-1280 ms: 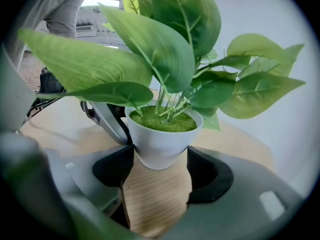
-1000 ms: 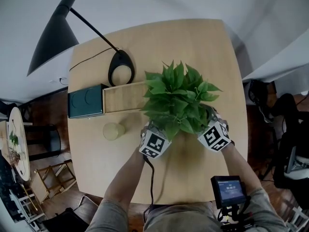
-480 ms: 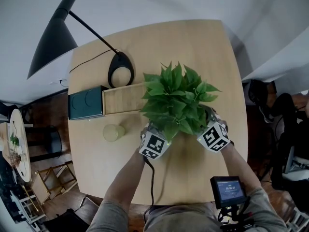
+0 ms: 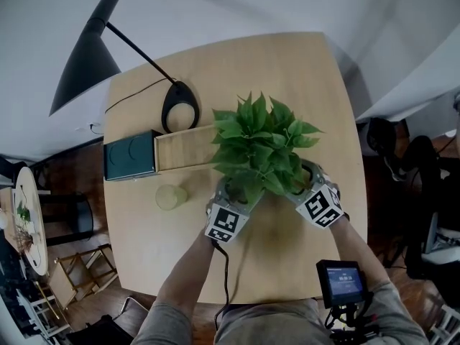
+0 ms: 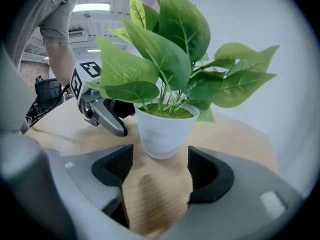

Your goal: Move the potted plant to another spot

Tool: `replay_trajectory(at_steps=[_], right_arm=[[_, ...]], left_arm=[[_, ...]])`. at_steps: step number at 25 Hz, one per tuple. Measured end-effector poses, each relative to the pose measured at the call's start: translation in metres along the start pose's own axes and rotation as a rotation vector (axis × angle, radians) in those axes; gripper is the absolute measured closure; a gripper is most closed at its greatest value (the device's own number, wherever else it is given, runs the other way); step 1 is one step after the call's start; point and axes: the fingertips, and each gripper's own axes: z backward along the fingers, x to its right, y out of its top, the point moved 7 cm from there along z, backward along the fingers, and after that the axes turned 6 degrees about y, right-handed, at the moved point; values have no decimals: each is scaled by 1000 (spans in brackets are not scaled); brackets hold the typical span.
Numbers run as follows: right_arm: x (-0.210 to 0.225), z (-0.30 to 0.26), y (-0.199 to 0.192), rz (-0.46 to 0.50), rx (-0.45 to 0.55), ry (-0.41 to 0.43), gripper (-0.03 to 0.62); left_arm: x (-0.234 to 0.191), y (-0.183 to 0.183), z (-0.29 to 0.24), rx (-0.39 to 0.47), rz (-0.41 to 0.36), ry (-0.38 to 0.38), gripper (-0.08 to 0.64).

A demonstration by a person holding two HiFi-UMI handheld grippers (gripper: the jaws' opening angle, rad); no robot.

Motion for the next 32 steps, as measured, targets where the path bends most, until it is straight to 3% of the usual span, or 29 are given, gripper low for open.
replay_trajectory(at_steps=[7, 13, 24, 32], right_arm=[[-17, 26, 7, -43, 22, -51, 242], [-49, 52, 20, -133, 92, -86, 242], [-141, 92, 41, -124, 193, -24, 256], [-185, 114, 55, -109, 279, 9, 410]], left_arm=[[12, 3, 23, 12, 12, -15, 230], [27, 15, 52, 49, 85, 1, 292], [92, 33, 124, 101, 131, 26, 442], [118, 35, 172, 136, 236, 123, 556]])
